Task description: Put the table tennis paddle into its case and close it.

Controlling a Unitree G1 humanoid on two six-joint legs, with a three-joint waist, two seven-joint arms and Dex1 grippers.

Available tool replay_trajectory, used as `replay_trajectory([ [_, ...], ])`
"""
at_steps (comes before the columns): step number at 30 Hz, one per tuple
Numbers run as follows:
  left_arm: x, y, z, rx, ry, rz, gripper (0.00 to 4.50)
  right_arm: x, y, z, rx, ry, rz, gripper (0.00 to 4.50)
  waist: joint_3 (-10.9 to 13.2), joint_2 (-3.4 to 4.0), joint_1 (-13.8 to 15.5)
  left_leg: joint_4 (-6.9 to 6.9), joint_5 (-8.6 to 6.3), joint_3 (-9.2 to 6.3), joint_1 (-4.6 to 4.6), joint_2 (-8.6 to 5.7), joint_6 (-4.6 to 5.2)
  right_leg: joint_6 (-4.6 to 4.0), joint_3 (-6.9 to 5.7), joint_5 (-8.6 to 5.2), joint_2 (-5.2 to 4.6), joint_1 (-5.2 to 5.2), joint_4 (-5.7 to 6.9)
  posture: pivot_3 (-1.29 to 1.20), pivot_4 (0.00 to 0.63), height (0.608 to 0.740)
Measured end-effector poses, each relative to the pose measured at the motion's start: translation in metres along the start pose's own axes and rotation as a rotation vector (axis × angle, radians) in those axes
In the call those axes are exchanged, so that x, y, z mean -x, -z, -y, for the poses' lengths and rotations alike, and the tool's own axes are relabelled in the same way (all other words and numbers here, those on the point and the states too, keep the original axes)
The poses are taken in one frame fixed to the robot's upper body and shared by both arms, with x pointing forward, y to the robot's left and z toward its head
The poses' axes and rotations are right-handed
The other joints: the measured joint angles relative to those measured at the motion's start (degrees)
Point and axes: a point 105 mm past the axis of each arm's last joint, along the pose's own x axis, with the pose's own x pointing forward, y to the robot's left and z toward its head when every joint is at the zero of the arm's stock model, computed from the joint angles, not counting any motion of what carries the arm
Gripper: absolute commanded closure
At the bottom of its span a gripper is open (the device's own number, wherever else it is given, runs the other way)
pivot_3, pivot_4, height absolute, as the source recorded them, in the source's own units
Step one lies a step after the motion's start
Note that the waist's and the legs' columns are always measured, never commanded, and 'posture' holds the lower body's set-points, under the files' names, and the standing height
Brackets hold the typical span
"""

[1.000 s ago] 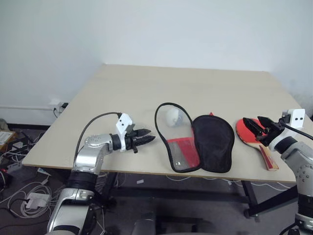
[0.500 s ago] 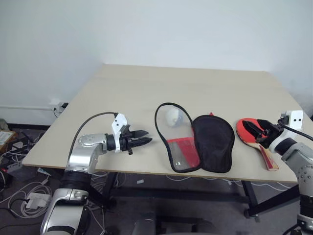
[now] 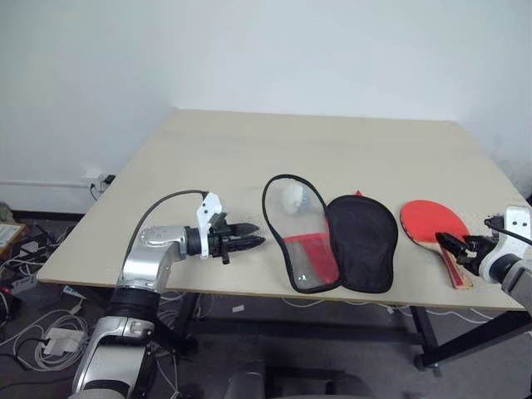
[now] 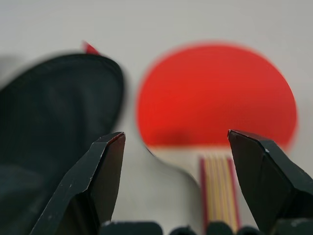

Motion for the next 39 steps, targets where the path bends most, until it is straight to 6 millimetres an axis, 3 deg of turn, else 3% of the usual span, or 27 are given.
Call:
replay_trajectory([
  [6, -0.001, 0.0, 0.0, 0.003, 0.007, 0.0, 2.63, -0.007, 0.025, 0.012, -0.017, 0.066, -0.123, 0.88, 0.0, 0.02, -0.02, 0.0, 0.0, 0.0, 0.0, 0.0, 0.02, 0.0, 0.02, 0.0, 0.0, -0.01, 0.0, 0.0, 0.0, 0.715],
  [20, -0.004, 0.0, 0.001, 0.003, 0.013, -0.003, 2.63, -0.03, 0.026, 0.013, 0.038, 0.134, -0.217, 0.88, 0.0, 0.02, -0.11, 0.01, 0.09, 0.0, 0.0, 0.0, -0.12, 0.0, 0.01, 0.0, 0.02, 0.01, 0.0, 0.0, 0.0, 0.715],
  [23, -0.004, 0.0, 0.001, 0.007, 0.008, -0.004, 2.63, -0.03, 0.026, 0.014, 0.052, 0.139, -0.225, 1.44, 0.0, 0.02, -0.11, 0.01, 0.09, 0.01, 0.0, 0.0, -0.12, 0.0, 0.01, 0.0, 0.01, 0.01, 0.0, 0.0, 0.0, 0.715],
  [27, -0.004, 0.0, 0.001, 0.009, 0.007, -0.005, 2.63, -0.03, 0.027, 0.013, 0.067, 0.134, -0.234, 2.81, -0.01, 0.01, -0.1, 0.01, 0.09, 0.01, 0.01, 0.0, -0.13, 0.0, 0.01, 0.0, 0.02, 0.01, 0.0, 0.0, 0.0, 0.715],
  [31, -0.004, 0.0, 0.001, 0.011, 0.007, -0.006, 2.63, -0.03, 0.028, 0.011, 0.08, 0.125, -0.244, 2.81, -0.01, 0.0, -0.11, 0.01, 0.09, 0.01, 0.01, 0.0, -0.12, 0.0, 0.0, 0.0, 0.02, 0.02, 0.0, 0.0, 0.0, 0.715],
  [34, -0.004, 0.0, 0.0, 0.01, 0.007, -0.005, 2.63, -0.03, 0.028, 0.01, 0.095, 0.126, -0.246, 3.29, -0.01, 0.0, -0.11, 0.01, 0.09, 0.0, 0.01, 0.01, -0.12, 0.0, 0.0, 0.0, 0.03, 0.02, 0.0, 0.0, 0.0, 0.715],
  [39, -0.005, -0.004, -0.001, 0.0, 0.008, -0.001, 2.63, -0.03, 0.028, 0.01, 0.106, 0.129, -0.249, 3.29, -0.01, -0.01, -0.11, 0.01, 0.12, 0.0, 0.01, 0.0, -0.17, 0.0, 0.0, 0.0, 0.03, 0.02, 0.0, 0.0, 0.0, 0.715],
])
